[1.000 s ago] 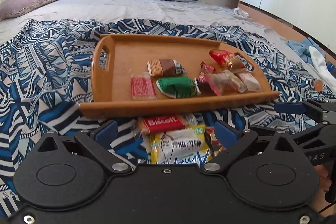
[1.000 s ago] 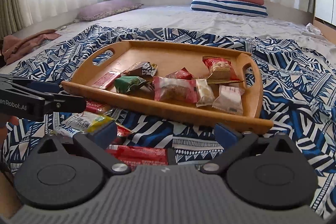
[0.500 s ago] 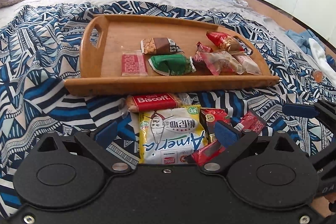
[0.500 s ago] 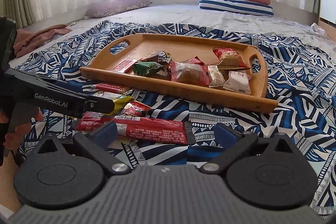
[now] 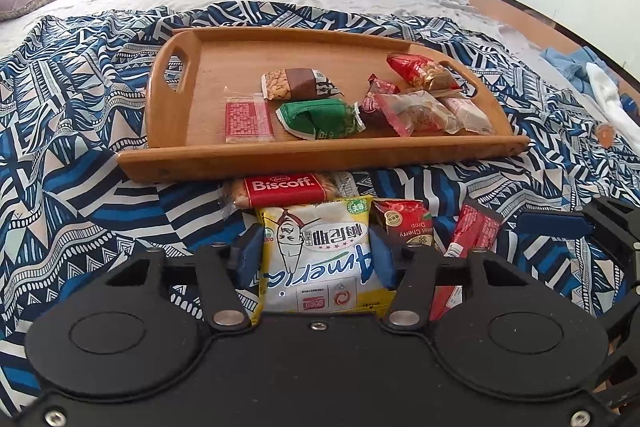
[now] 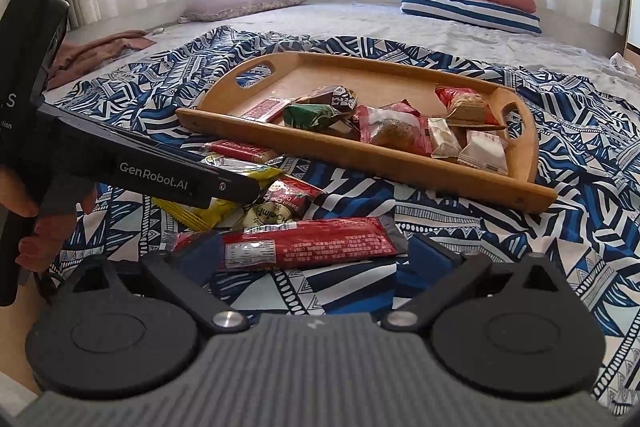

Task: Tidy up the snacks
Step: 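Withdraw both tools from the tray toward the remaining snacks, then close the left tool on the yellow Amerika packet while the right tool grasps the long red bar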

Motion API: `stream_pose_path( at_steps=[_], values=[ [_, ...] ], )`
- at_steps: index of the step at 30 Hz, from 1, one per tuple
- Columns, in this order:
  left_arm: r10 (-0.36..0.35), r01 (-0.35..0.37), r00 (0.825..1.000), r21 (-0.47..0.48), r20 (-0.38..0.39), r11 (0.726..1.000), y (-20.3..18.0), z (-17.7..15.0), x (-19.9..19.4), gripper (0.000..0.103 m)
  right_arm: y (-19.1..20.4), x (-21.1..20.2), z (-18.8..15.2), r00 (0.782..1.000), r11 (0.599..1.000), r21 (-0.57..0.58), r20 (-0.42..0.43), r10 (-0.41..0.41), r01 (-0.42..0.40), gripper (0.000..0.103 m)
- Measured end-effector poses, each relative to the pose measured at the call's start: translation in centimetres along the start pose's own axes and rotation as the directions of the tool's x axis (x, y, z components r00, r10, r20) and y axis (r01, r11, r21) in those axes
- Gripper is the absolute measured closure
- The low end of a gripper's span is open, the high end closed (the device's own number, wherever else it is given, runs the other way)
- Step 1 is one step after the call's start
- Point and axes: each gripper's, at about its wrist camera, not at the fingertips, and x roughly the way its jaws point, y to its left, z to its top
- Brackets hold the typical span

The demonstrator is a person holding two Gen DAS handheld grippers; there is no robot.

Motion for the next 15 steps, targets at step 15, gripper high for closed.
stream_pose_path(
  at_steps=[15],
  values=[
    [0.049, -0.048, 0.999, -0.044, 0.015, 0.998, 2.6, -1.0, -2.0, 0.05, 4.1, 0.8, -0.3, 0.996, 0.993, 0.079, 0.022, -0.086, 0.084, 0.0]
  ],
)
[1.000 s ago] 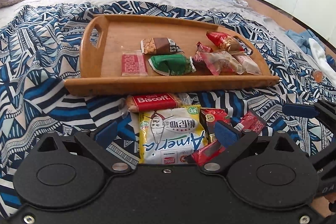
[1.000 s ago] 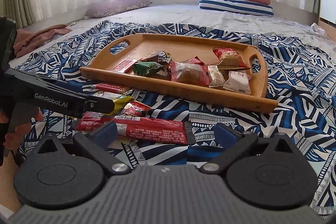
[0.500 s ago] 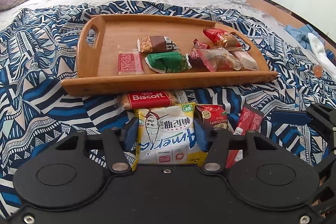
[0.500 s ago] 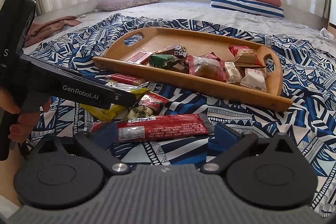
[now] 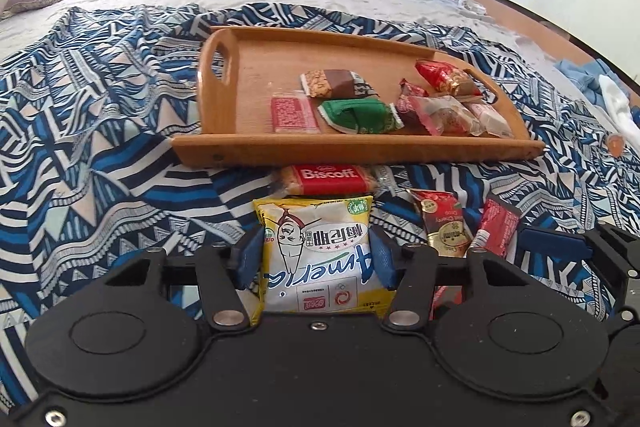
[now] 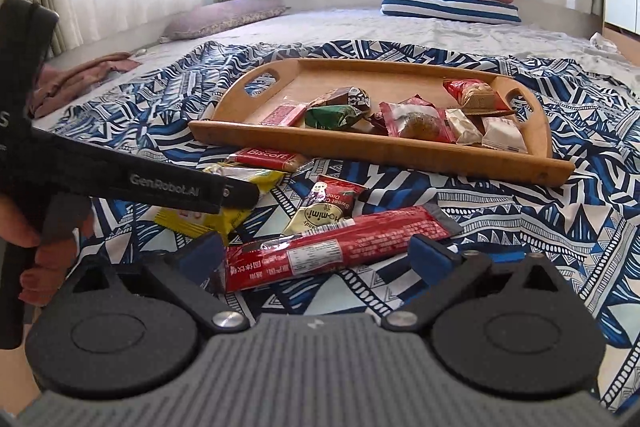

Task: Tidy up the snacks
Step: 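Close the left tool on the yellow Amerika packet while the right tool grasps the long red bar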

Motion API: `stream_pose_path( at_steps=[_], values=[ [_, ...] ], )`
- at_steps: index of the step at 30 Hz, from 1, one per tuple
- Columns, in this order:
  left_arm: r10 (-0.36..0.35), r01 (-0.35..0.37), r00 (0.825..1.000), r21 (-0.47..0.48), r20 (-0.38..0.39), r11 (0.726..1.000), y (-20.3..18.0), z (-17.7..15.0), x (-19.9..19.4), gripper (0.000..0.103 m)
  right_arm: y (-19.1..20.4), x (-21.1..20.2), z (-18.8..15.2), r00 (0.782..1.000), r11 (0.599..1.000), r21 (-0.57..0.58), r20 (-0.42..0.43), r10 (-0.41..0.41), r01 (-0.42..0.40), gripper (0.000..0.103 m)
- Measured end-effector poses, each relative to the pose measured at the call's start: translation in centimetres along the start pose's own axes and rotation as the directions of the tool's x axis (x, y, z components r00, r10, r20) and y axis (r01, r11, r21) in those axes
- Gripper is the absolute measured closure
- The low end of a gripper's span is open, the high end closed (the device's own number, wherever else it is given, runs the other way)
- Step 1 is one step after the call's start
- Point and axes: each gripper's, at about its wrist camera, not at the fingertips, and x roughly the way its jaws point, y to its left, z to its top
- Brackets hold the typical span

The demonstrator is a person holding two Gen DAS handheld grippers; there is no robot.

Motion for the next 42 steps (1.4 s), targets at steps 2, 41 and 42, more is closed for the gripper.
stream_pose_path(
  at_steps=[2, 41, 42],
  values=[
    [0.01, -0.01, 1.0, -0.009, 0.001, 1.0, 0.5, -0.1, -0.2, 0.05, 0.4, 0.4, 0.1, 1.0, 1.0, 0.009, 0.007, -0.014, 0.014, 0.0],
    [0.082, -0.085, 0.996, 0.067, 0.039, 0.994, -0.8, -1.3, 0.1, 0.049, -4.0, 0.4, -0.2, 0.958, 0.95, 0.13, -0.065, -0.278, 0.285, 0.012],
    [0.084, -0.086, 0.996, 0.067, 0.04, 0.994, -0.7, -1.3, 0.0, 0.05, -3.9, 0.4, -0.1, 0.959, 0.949, 0.133, -0.061, -0.278, 0.284, 0.014]
  ],
)
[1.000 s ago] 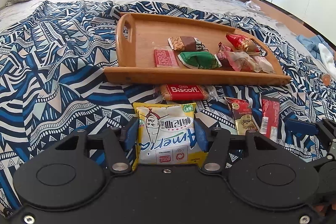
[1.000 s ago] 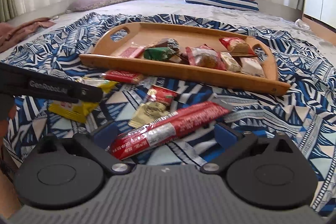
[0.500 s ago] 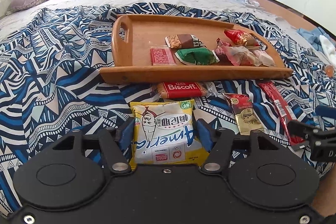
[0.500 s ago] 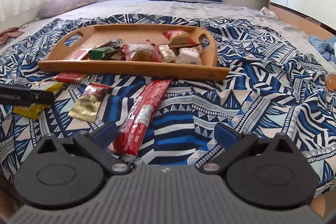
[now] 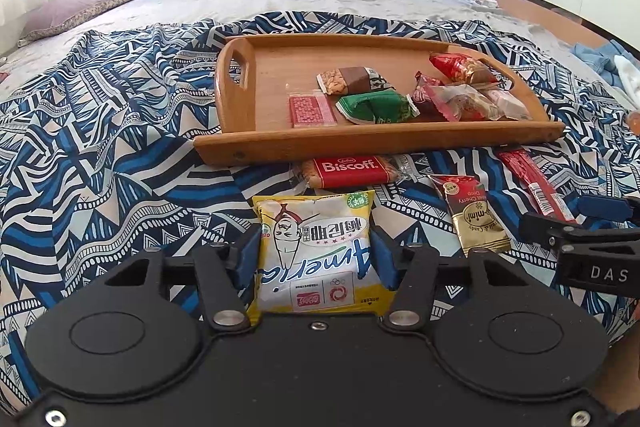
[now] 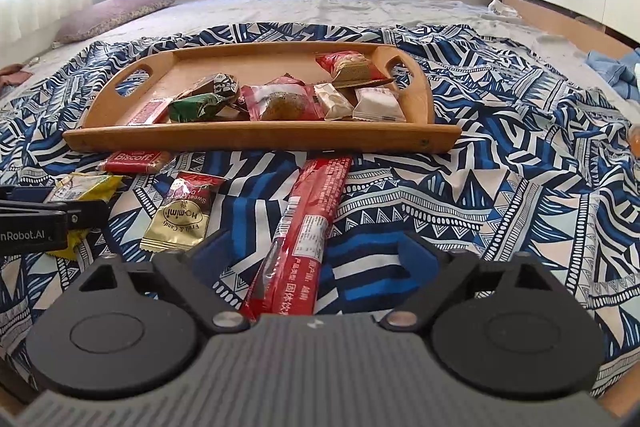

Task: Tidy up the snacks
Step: 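Close the left tool on the yellow Amerika packet while the right tool grasps the long red bar, then carry the Amerika packet over the tray with the left tool while the right tool carries the red bar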

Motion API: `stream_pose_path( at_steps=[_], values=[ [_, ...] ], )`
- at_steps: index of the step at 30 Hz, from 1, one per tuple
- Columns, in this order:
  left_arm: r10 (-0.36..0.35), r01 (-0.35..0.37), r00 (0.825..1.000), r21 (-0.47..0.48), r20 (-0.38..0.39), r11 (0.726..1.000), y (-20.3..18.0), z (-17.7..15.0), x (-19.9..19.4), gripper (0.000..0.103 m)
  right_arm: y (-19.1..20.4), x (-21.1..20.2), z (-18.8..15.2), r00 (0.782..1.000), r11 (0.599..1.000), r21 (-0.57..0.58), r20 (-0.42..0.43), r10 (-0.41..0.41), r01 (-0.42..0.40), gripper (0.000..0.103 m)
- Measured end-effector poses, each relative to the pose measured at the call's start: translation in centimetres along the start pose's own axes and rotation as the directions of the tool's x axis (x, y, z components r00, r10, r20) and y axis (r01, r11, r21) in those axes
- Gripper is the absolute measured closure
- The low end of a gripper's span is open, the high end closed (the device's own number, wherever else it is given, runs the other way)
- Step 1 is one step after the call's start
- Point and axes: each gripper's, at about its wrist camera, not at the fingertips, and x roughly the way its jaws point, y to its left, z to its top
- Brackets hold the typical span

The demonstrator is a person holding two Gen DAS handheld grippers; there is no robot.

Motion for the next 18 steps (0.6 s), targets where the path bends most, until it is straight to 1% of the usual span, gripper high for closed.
stream_pose_path(
  at_steps=[2, 3, 5, 7, 11, 14, 18],
  values=[
    [0.001, -0.001, 1.0, -0.003, 0.002, 1.0, 0.0, 0.0, -0.1, 0.05, 0.0, -0.1, 0.1, 1.0, 1.0, 0.012, 0.004, 0.0, 0.0, 0.022],
    [0.002, -0.002, 1.0, -0.006, 0.003, 1.0, 0.0, 0.0, -0.2, 0.051, 0.0, -0.2, 0.2, 1.0, 1.0, 0.016, 0.006, -0.003, 0.003, 0.025],
    [0.002, -0.002, 1.0, -0.011, 0.005, 1.0, 0.0, 0.0, -0.3, 0.051, -0.1, -0.3, 0.4, 1.0, 1.0, 0.022, 0.009, -0.012, 0.011, 0.034],
    [-0.003, 0.003, 1.0, -0.016, 0.006, 1.0, 0.1, 0.1, -0.4, 0.051, -0.2, -0.4, 0.5, 1.0, 1.0, 0.026, 0.009, -0.011, 0.01, 0.05],
    [-0.007, 0.008, 1.0, -0.03, 0.011, 1.0, 0.4, 0.2, -0.8, 0.051, -0.1, -0.7, 0.5, 1.0, 1.0, 0.012, 0.016, -0.005, 0.005, 0.068],
    [-0.009, 0.01, 1.0, -0.035, 0.021, 0.999, 0.6, 0.4, -1.3, 0.051, 0.1, -1.1, 0.5, 0.999, 1.0, 0.001, 0.032, -0.007, 0.007, 0.074],
    [-0.003, 0.005, 0.999, -0.039, 0.037, 0.999, 0.9, 1.0, -2.0, 0.051, 0.0, -1.6, 0.6, 0.999, 1.0, -0.01, 0.04, -0.004, 0.005, 0.076]
  ],
)
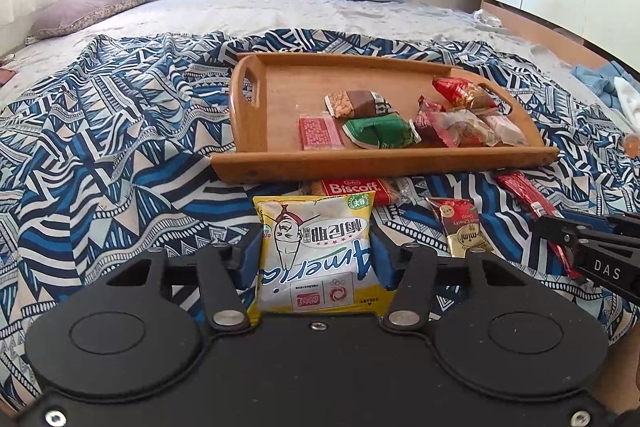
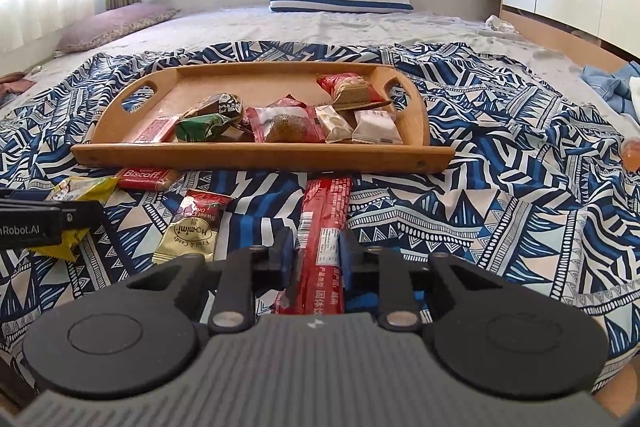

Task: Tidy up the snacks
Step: 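Carry the Amerika packet over the tray with the left tool while the right tool carries the red bar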

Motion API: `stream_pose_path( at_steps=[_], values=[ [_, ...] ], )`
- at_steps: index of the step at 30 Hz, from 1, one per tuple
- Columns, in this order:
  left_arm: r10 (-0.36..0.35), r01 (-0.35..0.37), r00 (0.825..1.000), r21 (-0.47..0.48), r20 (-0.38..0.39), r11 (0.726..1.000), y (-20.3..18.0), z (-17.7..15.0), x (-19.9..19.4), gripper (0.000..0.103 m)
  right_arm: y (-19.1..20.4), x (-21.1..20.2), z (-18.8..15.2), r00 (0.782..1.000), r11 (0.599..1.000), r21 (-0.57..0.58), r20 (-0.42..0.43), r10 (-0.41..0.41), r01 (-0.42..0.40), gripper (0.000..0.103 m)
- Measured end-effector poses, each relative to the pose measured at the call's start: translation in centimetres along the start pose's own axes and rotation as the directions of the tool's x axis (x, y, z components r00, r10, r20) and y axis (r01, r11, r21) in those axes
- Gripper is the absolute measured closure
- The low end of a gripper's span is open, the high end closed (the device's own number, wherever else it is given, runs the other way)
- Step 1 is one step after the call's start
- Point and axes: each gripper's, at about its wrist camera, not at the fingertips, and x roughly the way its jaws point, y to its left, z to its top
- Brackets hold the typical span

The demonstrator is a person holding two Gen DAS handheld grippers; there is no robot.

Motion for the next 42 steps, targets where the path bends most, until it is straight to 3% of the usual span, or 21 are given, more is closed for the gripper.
stream_pose_path(
  at_steps=[10, 20, 31, 42],
  values=[
    [-0.01, 0.012, 0.999, -0.036, 0.054, 0.999, 1.3, 3.0, -1.4, 0.051, -1.5, -2.2, 1.4, 0.998, 0.999, 0.036, 0.053, -0.028, 0.026, 0.076],
    [-0.023, 0.028, 0.994, -0.05, 0.103, 0.998, 2.2, 8.7, -0.1, 0.051, -2.8, -2.0, 6.1, 0.993, 0.998, 0.064, 0.119, 0.003, -0.011, 0.076],
    [-0.048, 0.055, 0.994, -0.073, 0.096, 0.996, 2.5, 14.6, 5.6, 0.051, -2.3, 3.4, 13.1, 0.986, 0.989, 0.087, 0.126, 0.111, -0.123, 0.076],
    [-0.017, 0.017, 1.0, -0.102, 0.006, 0.995, 2.2, 15.3, 13.3, 0.051, -1.2, 12.2, 16.4, 0.973, 0.947, 0.226, 0.009, 0.23, -0.226, 0.076]
  ],
)
